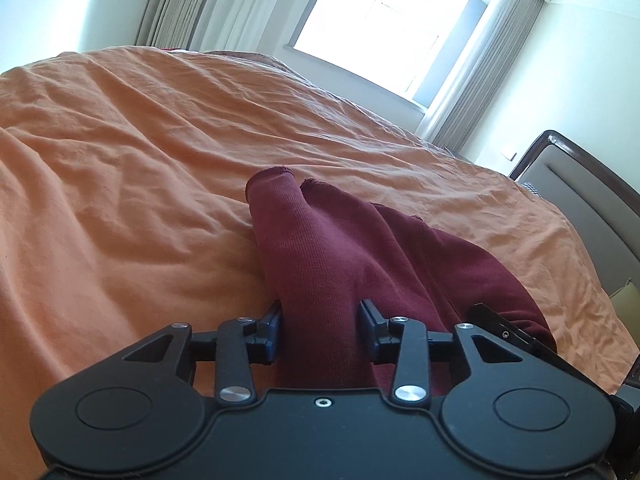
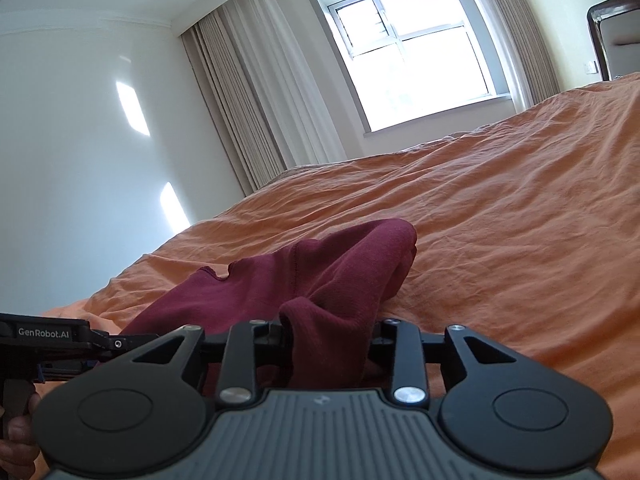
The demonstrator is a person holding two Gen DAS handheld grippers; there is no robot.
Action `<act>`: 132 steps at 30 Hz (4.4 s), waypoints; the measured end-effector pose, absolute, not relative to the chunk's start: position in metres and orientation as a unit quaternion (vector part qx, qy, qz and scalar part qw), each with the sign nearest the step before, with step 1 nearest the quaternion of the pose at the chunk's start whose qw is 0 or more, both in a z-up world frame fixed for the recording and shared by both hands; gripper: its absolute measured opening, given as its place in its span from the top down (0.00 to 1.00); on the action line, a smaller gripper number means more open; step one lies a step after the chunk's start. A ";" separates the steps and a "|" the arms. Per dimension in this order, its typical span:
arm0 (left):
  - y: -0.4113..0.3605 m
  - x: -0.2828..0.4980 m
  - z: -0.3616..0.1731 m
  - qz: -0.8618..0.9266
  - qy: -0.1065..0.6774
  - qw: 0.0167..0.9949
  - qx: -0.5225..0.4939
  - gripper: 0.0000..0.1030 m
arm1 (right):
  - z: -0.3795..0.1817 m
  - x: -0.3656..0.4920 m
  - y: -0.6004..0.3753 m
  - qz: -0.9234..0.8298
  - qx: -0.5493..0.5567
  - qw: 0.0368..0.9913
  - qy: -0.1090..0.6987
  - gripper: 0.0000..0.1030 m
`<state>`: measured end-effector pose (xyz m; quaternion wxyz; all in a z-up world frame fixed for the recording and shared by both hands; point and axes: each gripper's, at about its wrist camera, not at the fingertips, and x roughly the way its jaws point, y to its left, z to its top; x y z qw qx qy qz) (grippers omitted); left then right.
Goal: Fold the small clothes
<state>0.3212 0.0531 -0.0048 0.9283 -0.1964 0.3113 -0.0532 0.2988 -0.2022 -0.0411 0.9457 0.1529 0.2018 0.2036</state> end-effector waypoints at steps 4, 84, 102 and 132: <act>0.054 0.319 -0.005 -0.047 0.312 0.929 -0.193 0.38 | -0.042 0.299 -0.205 0.191 0.158 0.946 0.209 0.46; 0.021 0.084 0.007 0.074 0.175 0.981 -0.034 0.01 | -0.014 0.038 -0.211 0.154 0.025 0.986 0.054 0.00; 0.036 0.060 -0.017 0.081 0.164 0.983 -0.028 0.01 | -0.044 0.019 -0.205 0.118 0.017 0.992 0.052 0.00; 0.033 0.061 -0.017 0.077 0.160 0.984 -0.026 0.01 | -0.048 0.023 -0.208 0.122 0.016 0.990 0.067 0.00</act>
